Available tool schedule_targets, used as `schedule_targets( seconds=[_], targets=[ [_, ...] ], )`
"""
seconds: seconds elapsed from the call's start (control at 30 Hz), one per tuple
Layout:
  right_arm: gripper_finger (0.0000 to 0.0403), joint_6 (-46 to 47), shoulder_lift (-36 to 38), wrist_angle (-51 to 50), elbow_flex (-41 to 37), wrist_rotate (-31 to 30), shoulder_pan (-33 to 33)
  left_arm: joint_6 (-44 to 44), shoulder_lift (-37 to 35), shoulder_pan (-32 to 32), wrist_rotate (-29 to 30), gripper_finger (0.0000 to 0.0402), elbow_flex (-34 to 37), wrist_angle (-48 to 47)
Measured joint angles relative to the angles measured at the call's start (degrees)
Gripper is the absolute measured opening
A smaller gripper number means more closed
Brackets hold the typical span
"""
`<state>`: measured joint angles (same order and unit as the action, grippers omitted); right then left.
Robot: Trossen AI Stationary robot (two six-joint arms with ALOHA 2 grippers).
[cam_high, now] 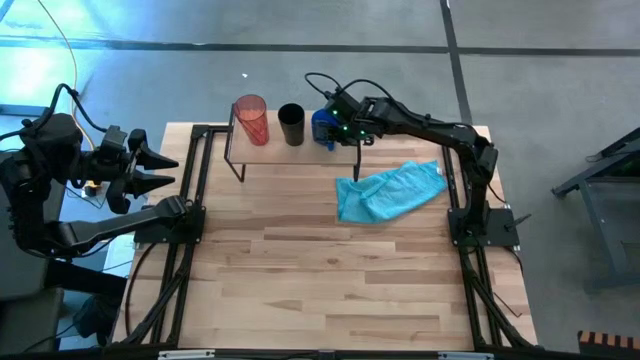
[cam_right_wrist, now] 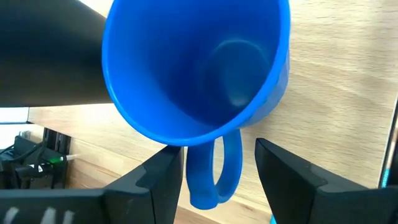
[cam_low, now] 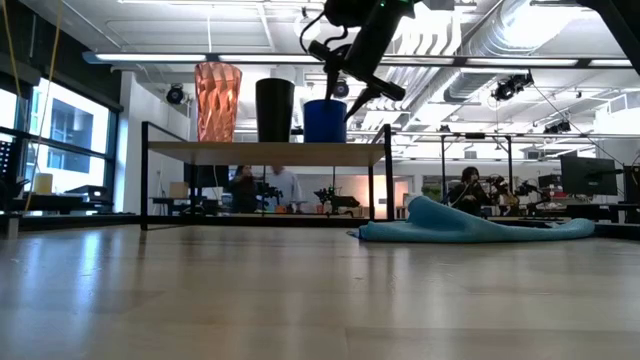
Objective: Stack small to large cups/mugs on shelf
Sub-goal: Put the blue mug on the shelf
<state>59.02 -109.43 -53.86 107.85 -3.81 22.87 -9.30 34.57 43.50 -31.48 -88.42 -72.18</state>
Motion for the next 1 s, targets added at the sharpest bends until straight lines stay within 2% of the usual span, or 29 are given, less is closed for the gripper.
schedule_targets(
  seconds=[1.0],
  targets=[
    [0.019,0.5,0.0,-0.5,0.0,0.8,-1.3,0.0,0.0,0.0,0.0,0.0193,0.0,-1.3]
  ],
)
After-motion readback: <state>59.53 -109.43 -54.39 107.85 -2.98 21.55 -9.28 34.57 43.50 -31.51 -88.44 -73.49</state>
